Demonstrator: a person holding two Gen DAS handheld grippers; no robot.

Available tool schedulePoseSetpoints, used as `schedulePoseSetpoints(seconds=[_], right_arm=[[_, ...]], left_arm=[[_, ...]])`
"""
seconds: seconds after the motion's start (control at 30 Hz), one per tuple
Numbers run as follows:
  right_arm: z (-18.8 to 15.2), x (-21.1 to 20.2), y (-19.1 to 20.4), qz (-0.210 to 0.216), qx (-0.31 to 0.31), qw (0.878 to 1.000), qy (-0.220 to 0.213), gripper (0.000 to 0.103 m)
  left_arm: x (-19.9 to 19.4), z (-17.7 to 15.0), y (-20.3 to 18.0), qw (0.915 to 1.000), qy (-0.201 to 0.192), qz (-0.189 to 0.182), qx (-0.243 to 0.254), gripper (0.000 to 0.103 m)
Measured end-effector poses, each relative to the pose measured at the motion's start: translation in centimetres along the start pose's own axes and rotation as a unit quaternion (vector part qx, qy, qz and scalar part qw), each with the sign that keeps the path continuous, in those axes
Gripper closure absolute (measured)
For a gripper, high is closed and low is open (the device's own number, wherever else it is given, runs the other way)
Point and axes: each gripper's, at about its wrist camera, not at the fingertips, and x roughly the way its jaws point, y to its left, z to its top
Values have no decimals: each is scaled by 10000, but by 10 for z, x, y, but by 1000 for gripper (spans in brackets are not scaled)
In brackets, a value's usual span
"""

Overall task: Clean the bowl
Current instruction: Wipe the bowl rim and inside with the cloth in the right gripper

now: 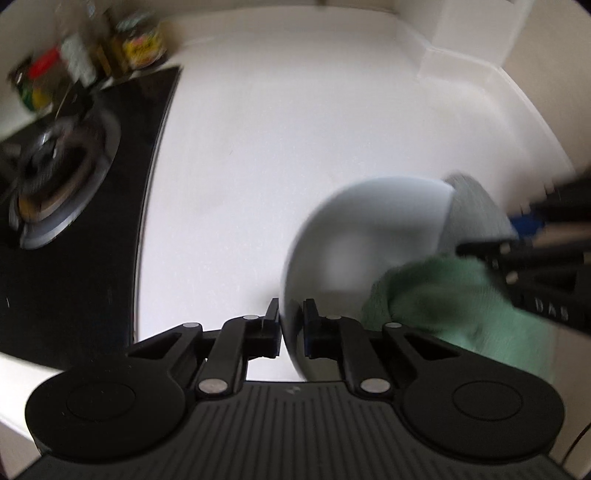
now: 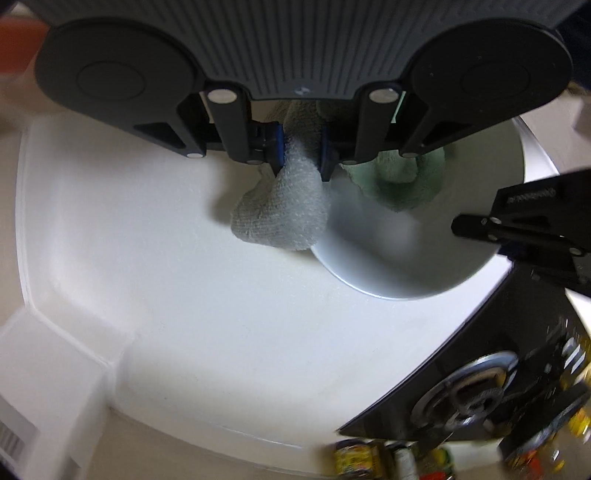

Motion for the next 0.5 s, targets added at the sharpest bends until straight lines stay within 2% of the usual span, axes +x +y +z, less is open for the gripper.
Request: schedulePoseSetpoints(seconds=[0.03,0.07,0.17,0.4,0.5], right_arm=[[4,2,3,-55,-315,9995,-13,86],[9,4,8,-158,-910,9957,-85,85],[22,13,18,-171,-2388,9702,-367,83],[57,23,36,563,-3927,9158,-622,83],[69,26,53,964,-4622,8796,-581,80]], left_arm=[[0,0,-1,10000,-27,0,64,92],[0,0,-3,9999,-66,26,139,91],[0,-2,-9,9993,-186,172,277,90],[3,-4,-11,9985,-322,221,378,89],[4,-3,-11,9984,-336,226,402,89]])
